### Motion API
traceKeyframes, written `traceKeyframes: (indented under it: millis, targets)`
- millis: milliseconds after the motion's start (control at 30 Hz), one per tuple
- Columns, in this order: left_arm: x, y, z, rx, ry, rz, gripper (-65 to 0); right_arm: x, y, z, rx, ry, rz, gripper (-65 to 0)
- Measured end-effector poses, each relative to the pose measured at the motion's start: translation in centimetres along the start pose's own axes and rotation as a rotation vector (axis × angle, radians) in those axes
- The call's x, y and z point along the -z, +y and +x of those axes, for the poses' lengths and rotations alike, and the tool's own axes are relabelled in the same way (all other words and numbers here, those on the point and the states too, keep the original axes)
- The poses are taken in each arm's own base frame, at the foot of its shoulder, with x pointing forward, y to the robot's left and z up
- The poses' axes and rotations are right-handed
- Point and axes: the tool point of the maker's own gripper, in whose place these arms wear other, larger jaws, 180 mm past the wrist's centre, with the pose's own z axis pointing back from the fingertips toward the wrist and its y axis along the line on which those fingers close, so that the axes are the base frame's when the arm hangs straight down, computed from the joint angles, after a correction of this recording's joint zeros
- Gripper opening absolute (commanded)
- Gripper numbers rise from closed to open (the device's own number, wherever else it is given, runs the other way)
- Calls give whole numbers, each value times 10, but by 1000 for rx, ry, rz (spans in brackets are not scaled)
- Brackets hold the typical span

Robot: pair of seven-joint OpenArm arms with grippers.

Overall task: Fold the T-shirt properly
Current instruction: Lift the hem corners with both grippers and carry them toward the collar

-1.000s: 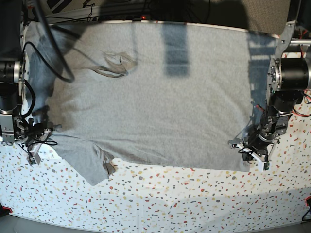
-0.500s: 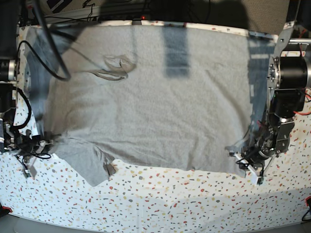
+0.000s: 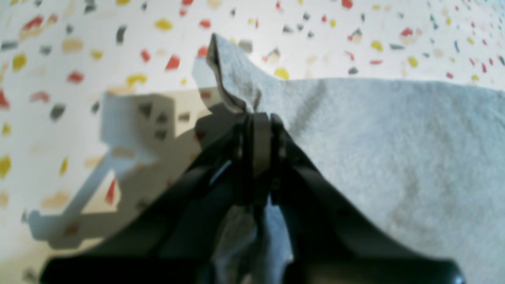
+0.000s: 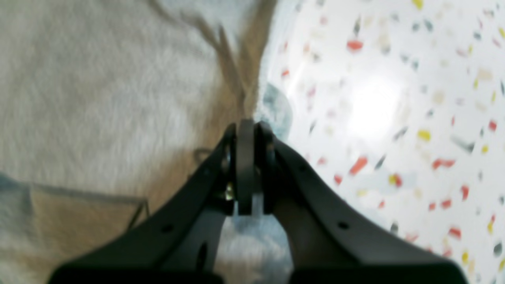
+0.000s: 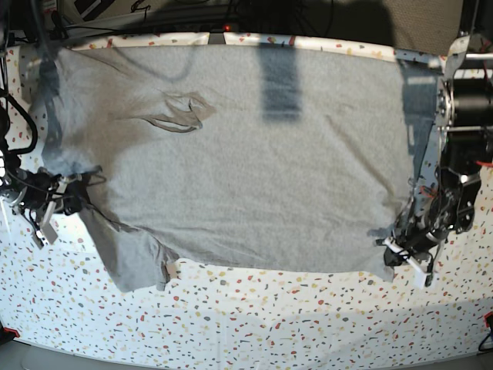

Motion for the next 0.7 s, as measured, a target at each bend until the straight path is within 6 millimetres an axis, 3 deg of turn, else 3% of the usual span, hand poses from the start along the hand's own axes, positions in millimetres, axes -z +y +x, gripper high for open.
traceKeyframes:
  millis: [100,200,400,500,700]
  targets:
    - [-10,-13,-11,34,0,-32,-650,-3,11,-13,6,12,15,-650]
    - [-28,-25,-9,39,-69,-30,-650,-13,14,-21,55,-17,14,-650]
    - [-76,-22,-2,132,-145,31,-650,-50,-2,-24,120,-111,-76,-650]
    - [-91,-25,-4,152,-154,29,-650,-62,5,-29,143,-142,-87,-650]
    - [-120,-12,-28,88,-138,64,-650,-79,19,-55,199,-149,-113,-650]
